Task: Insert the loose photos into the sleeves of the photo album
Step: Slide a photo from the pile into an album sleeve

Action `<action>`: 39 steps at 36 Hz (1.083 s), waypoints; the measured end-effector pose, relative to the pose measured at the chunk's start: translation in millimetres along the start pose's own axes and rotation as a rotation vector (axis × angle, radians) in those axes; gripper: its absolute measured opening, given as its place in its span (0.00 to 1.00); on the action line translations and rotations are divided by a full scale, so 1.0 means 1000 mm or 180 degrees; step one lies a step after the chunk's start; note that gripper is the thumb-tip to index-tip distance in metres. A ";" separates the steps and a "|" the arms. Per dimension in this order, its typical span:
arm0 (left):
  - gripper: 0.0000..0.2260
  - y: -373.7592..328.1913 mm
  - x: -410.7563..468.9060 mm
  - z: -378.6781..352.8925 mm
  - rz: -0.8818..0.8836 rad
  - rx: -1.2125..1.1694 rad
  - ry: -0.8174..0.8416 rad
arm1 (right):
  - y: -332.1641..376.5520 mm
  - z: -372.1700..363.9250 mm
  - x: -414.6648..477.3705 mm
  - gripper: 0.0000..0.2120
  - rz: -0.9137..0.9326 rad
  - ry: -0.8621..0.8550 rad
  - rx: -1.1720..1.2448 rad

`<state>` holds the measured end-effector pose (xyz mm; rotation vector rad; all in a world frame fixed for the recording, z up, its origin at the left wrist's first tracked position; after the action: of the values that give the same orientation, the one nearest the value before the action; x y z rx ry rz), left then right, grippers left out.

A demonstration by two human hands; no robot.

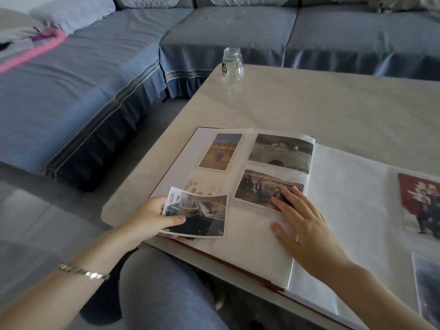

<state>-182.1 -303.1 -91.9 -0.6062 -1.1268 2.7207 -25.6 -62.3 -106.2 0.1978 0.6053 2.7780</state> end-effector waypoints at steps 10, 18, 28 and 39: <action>0.12 -0.005 0.005 0.004 -0.0214 0.0459 0.0314 | -0.002 0.000 0.000 0.33 -0.0016 -0.0044 0.0201; 0.11 -0.001 0.008 0.013 -0.0074 0.0429 0.0123 | -0.005 -0.002 0.000 0.36 0.0018 -0.0105 0.0267; 0.13 -0.014 -0.001 -0.010 -0.0127 0.0588 0.0774 | -0.007 -0.005 0.000 0.38 0.0001 -0.0101 0.0266; 0.27 -0.034 -0.012 -0.039 -0.0218 0.0623 0.0285 | -0.008 -0.007 0.000 0.46 0.0003 -0.0076 0.0210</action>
<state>-156.0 -256.3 -89.3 -0.6401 -0.8327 2.6733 -24.8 -57.8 -115.7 0.2451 0.6915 2.7547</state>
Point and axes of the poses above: each hand's wrist, its own x-axis towards the middle knuckle, its own z-axis out of the back of the hand, y = z × x, the point moved 3 cm from there along x, towards the middle knuckle, and after that the axes turned 12 degrees about -y, right-handed, at the moved point
